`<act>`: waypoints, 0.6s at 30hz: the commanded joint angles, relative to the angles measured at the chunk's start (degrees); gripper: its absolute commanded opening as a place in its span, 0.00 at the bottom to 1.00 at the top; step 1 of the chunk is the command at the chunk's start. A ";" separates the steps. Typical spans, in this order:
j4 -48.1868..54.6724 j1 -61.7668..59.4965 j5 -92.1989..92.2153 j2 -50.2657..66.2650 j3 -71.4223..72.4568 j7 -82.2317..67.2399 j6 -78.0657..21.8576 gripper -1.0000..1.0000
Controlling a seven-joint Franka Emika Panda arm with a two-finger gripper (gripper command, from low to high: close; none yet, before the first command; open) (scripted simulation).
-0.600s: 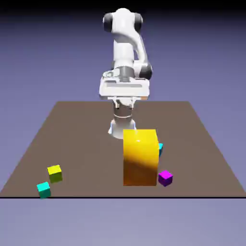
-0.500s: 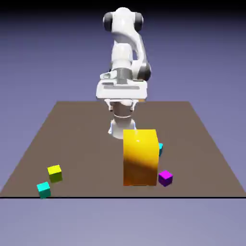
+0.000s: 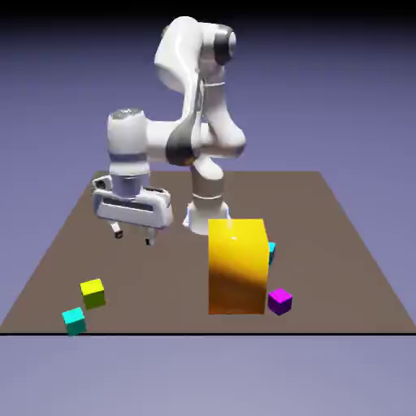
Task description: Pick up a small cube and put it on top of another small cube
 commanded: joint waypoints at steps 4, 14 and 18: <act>7.90 -4.67 1.32 8.31 0.21 1.98 -8.59 0.50; 27.64 -16.78 4.62 29.07 0.72 6.94 -30.06 0.50; 35.54 -21.63 5.94 37.38 0.93 8.92 -38.64 0.50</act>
